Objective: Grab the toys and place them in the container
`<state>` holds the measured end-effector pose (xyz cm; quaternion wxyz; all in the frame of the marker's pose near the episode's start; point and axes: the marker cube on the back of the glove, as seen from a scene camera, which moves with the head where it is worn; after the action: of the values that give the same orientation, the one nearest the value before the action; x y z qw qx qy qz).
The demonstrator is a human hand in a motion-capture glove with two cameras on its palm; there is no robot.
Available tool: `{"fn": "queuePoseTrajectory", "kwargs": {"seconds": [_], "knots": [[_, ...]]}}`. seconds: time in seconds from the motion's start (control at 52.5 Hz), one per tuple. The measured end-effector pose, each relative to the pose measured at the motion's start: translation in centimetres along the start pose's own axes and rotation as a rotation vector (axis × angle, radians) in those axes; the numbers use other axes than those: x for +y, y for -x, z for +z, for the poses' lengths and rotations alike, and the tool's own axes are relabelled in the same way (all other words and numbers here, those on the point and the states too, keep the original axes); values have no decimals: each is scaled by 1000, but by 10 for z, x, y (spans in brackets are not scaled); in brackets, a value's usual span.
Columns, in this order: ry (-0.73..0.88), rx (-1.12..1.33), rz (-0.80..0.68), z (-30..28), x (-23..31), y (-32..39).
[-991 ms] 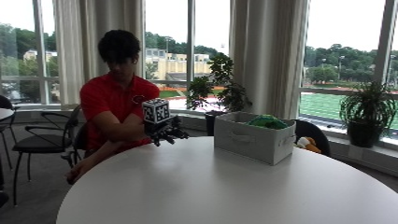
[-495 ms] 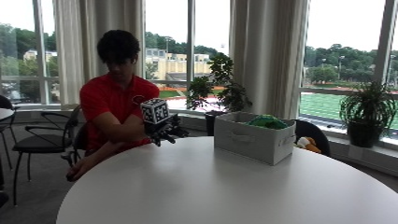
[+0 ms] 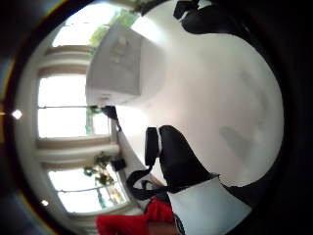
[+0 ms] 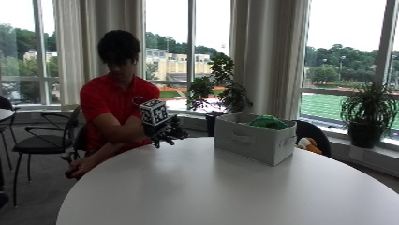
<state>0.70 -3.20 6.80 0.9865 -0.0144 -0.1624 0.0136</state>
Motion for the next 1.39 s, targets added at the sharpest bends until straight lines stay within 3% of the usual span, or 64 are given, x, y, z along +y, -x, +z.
{"fn": "queuePoseTrajectory", "kwargs": {"seconds": [1.391], "knots": [[8, -49, 13, 1, -1, -6]]}}
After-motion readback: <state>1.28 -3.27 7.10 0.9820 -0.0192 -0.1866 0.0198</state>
